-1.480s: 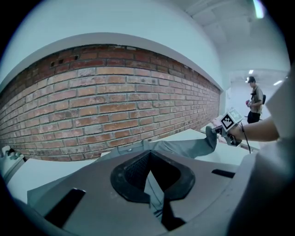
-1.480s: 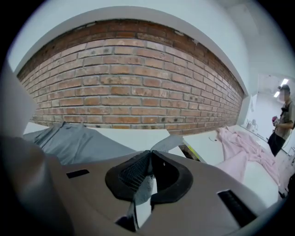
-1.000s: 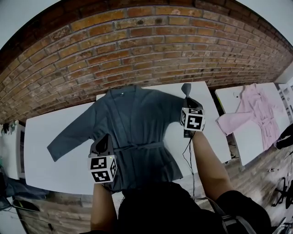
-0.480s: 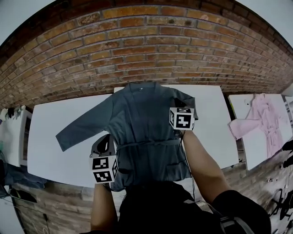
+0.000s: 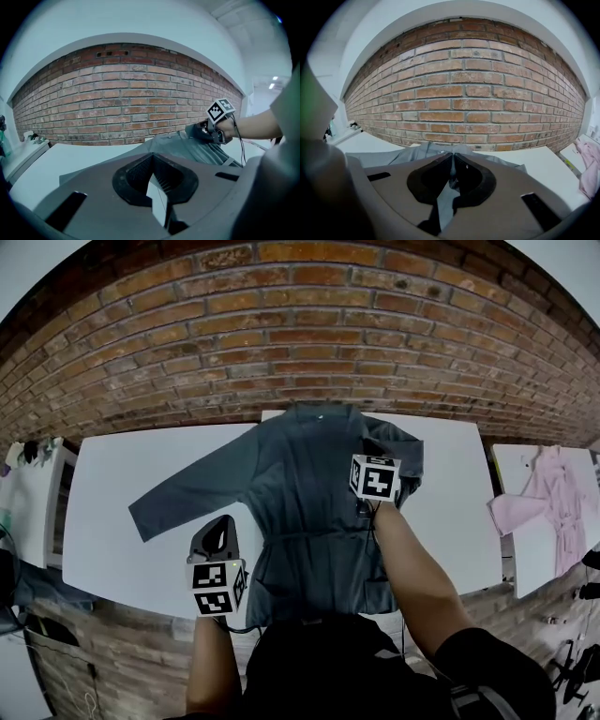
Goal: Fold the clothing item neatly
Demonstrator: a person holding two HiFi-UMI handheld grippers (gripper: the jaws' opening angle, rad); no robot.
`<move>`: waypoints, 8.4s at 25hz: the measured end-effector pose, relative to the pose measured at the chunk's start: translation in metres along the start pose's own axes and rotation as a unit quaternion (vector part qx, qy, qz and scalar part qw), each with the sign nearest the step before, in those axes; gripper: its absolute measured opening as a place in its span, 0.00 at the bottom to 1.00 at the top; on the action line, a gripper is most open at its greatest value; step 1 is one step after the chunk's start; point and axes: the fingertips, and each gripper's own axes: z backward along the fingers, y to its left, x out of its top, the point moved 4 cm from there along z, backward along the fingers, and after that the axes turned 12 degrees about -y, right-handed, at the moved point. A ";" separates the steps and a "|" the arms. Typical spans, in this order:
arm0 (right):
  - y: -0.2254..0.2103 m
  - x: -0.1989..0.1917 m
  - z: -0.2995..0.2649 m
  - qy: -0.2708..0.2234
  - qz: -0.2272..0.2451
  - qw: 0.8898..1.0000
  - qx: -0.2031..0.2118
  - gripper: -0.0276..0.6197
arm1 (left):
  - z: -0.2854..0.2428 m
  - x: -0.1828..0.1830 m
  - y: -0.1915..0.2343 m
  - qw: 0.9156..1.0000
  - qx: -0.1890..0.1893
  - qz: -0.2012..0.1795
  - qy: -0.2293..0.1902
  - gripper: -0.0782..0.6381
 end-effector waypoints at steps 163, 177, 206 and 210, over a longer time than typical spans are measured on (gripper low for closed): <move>-0.134 -0.089 0.172 -0.009 0.028 0.998 0.060 0.05 | -0.255 -0.016 -0.218 0.983 -0.097 -0.096 0.122 0.13; -0.115 -0.088 0.158 -0.003 0.024 0.996 0.083 0.05 | -0.247 -0.038 -0.244 0.977 -0.140 -0.099 0.129 0.22; -0.076 -0.075 0.150 -0.006 0.033 0.994 0.106 0.05 | -0.238 -0.073 -0.217 0.968 -0.159 0.000 0.197 0.22; -0.070 -0.076 0.147 -0.004 0.034 0.993 0.115 0.05 | -0.228 -0.089 -0.231 0.962 -0.167 -0.011 0.217 0.22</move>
